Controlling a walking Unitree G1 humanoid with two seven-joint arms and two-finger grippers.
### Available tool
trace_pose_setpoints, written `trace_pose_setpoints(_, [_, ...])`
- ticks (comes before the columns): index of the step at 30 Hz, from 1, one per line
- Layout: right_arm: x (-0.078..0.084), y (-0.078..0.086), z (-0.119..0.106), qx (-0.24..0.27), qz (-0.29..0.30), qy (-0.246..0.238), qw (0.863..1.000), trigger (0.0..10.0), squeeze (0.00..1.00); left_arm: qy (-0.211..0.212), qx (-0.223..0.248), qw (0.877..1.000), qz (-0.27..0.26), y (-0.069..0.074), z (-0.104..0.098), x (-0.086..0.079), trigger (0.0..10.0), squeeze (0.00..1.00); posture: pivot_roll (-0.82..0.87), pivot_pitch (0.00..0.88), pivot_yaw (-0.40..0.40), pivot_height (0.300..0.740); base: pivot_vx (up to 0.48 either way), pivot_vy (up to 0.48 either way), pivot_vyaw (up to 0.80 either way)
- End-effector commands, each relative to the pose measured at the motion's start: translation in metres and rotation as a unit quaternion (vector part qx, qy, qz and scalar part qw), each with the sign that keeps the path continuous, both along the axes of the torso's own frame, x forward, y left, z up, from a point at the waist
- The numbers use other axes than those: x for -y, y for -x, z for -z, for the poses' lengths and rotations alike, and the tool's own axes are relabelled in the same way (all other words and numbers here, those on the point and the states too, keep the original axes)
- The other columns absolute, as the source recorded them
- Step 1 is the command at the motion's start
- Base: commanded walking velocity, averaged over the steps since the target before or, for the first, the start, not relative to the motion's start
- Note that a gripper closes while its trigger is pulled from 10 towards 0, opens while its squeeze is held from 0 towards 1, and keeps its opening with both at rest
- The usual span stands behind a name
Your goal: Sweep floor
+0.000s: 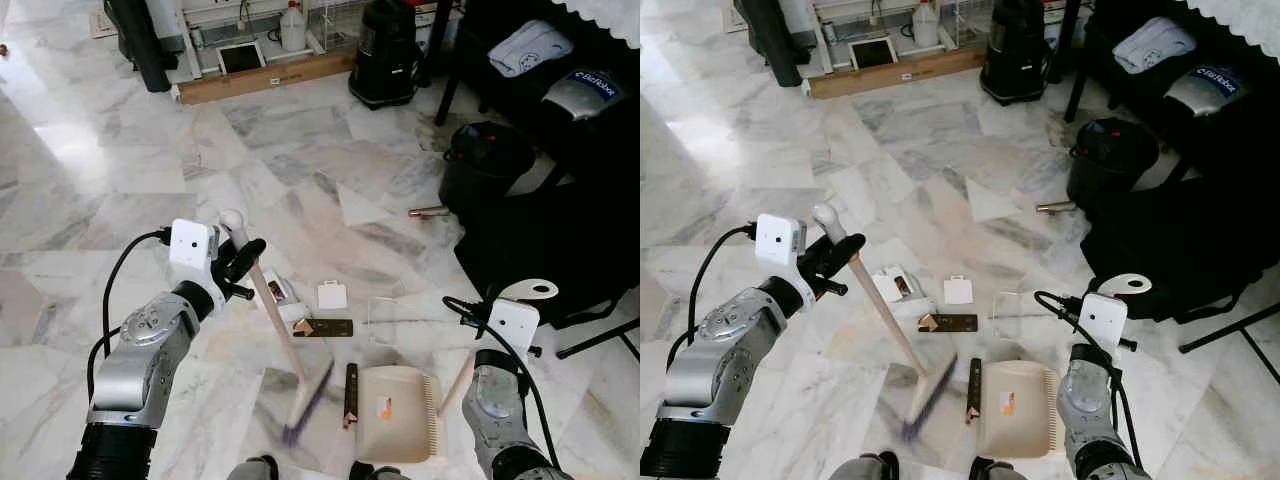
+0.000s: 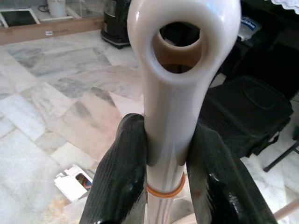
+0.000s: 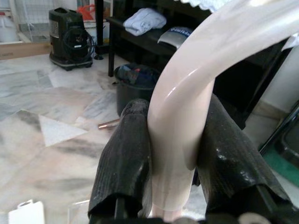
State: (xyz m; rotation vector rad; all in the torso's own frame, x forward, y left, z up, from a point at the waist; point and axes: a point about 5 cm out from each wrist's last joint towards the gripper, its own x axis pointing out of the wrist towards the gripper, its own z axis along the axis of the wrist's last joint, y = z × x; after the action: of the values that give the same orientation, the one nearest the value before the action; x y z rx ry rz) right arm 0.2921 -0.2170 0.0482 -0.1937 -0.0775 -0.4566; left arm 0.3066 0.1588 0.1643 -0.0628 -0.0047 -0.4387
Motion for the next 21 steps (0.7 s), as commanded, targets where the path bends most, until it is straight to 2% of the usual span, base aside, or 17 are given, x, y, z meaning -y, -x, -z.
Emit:
trace_pose_setpoints(1, [0.013,0.009,0.007,-0.026,0.011,0.03,0.999,10.0,0.0,-0.008,0.009,1.0,0.004,0.002,0.0,0.0,10.0,0.0,0.29,0.178,-0.007,0.74,0.0,0.0,0.0])
trace_pose_setpoints(9, [0.015,0.01,0.008,-0.03,0.012,0.03,0.999,10.0,0.0,-0.011,0.008,1.0,0.004,0.002,0.002,0.0,10.0,0.0,0.3,0.18,-0.009,0.74,0.0,0.0,0.0])
trace_pose_setpoints(21, [0.001,0.014,0.018,-0.045,0.001,0.015,0.999,10.0,0.0,-0.038,-0.032,0.998,0.04,0.009,0.017,0.003,10.0,0.0,0.31,0.194,-0.002,0.74,0.0,0.0,0.0])
